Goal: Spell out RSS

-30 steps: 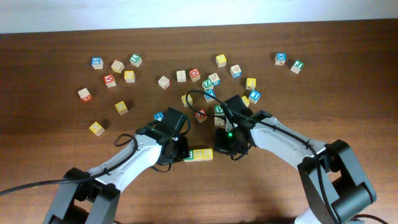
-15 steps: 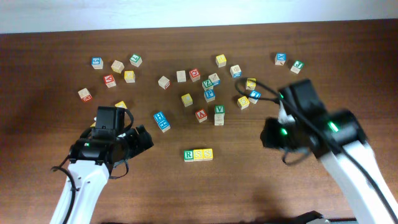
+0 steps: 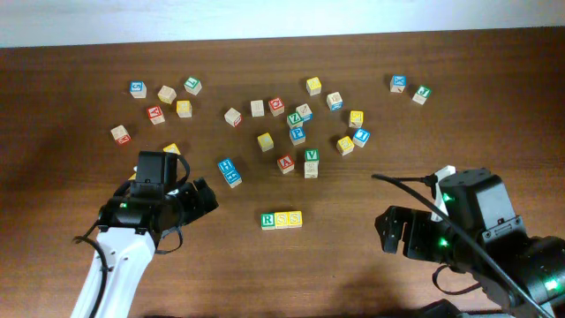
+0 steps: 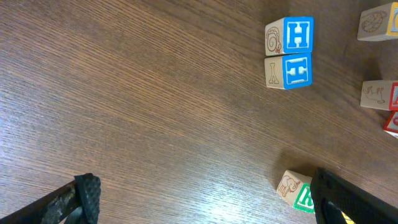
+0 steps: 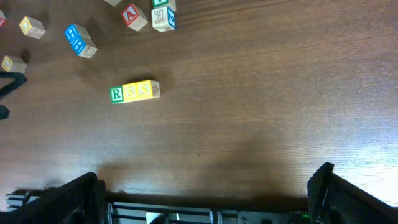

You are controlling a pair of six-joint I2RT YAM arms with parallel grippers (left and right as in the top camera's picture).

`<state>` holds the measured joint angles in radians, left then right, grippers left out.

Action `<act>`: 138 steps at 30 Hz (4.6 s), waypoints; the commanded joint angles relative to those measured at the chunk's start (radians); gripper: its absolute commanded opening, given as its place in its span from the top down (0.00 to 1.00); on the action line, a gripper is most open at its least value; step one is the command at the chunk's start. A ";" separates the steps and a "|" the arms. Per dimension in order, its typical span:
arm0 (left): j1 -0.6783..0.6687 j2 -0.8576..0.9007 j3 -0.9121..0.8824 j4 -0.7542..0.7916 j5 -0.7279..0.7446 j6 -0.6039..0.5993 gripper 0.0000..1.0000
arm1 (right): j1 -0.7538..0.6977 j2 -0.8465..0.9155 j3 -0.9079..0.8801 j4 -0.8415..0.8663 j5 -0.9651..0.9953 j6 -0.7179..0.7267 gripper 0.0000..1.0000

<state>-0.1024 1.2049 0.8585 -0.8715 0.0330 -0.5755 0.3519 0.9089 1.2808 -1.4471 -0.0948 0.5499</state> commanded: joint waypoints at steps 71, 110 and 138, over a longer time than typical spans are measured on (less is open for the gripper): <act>0.005 -0.008 0.011 0.002 -0.004 0.009 0.01 | -0.269 -0.905 -1.275 1.553 0.053 -0.468 0.02; 0.005 -0.008 0.011 0.002 -0.004 0.009 0.01 | -0.268 -0.905 -1.275 1.361 0.129 -0.541 0.02; 0.005 -0.008 0.011 0.002 -0.004 0.009 0.01 | -0.268 -0.905 -1.275 1.365 0.122 -0.541 0.02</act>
<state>-0.1024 1.2049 0.8589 -0.8715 0.0330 -0.5755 0.0921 0.0139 0.0105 -0.0746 0.0105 0.0013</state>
